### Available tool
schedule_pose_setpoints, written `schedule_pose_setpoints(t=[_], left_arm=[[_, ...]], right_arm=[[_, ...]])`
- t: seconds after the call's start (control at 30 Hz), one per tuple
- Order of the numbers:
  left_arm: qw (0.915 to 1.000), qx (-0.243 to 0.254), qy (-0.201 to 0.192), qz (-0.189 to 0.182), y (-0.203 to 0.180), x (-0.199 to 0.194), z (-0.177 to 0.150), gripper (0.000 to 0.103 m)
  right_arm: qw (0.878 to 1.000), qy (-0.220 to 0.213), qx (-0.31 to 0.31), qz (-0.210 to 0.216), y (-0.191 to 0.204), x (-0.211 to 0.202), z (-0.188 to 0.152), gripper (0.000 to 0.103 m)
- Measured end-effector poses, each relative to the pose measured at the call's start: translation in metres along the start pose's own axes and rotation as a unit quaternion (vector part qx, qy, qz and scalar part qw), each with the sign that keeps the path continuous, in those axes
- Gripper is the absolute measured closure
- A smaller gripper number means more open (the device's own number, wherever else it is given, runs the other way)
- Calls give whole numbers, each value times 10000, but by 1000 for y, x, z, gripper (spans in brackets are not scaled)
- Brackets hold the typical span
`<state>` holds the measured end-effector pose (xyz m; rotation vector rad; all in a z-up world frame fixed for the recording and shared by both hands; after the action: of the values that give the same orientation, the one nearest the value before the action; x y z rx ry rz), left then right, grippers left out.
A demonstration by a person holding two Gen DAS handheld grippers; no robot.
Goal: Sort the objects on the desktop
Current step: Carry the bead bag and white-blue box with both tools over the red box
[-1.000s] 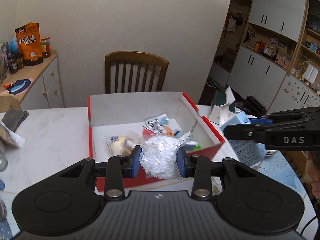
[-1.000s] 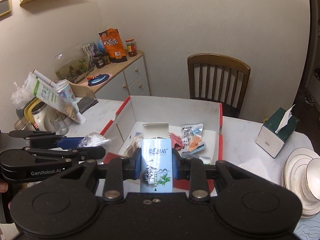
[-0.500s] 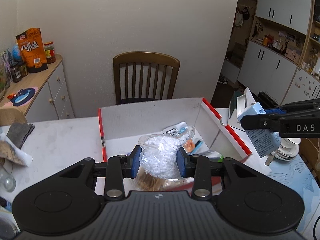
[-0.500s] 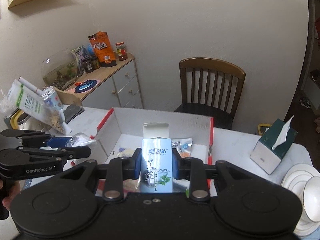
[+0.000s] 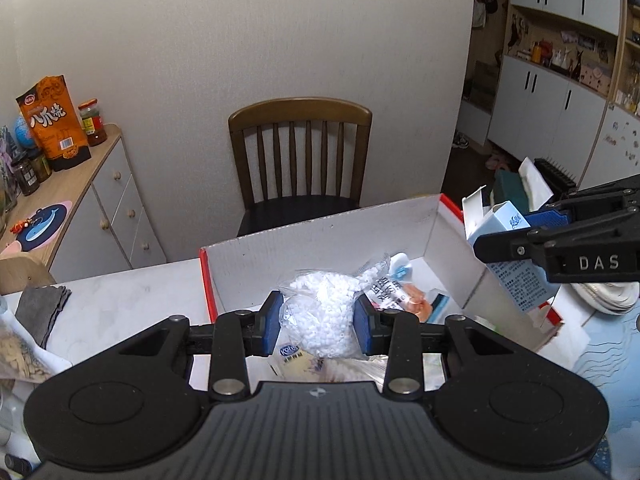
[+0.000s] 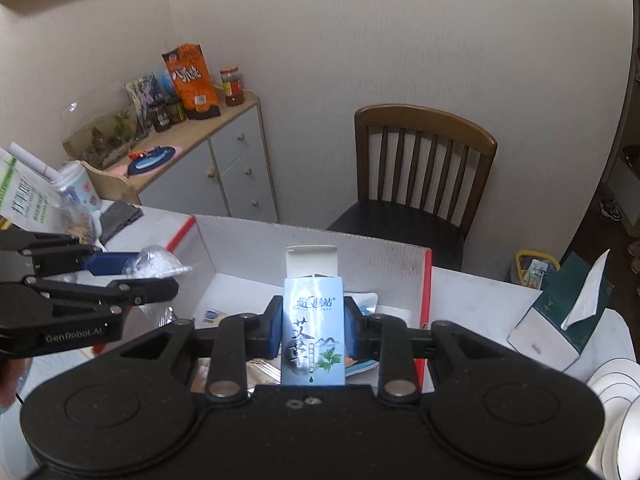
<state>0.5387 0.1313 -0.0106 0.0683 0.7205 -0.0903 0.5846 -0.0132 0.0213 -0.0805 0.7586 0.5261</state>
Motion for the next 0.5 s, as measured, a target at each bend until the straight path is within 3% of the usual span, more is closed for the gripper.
schedule_pose_setpoints(t=[0.5], left_arm=[[9981, 296, 543, 78, -3, 59, -2, 68]], right_arm=[[9987, 490, -149, -18, -3, 48, -12, 75]])
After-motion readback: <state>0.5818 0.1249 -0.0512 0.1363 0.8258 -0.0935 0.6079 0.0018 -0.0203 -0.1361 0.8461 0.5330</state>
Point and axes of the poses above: each gripper's, at about its wrist camera, not at the fingertips, and x roughly the way its jaws point, y to its left, z to its top, the point moved 4 cm from there along x, roughly the way its jaws point, and after that the axes turned 2 degrees about z, right-handed, at the moved point
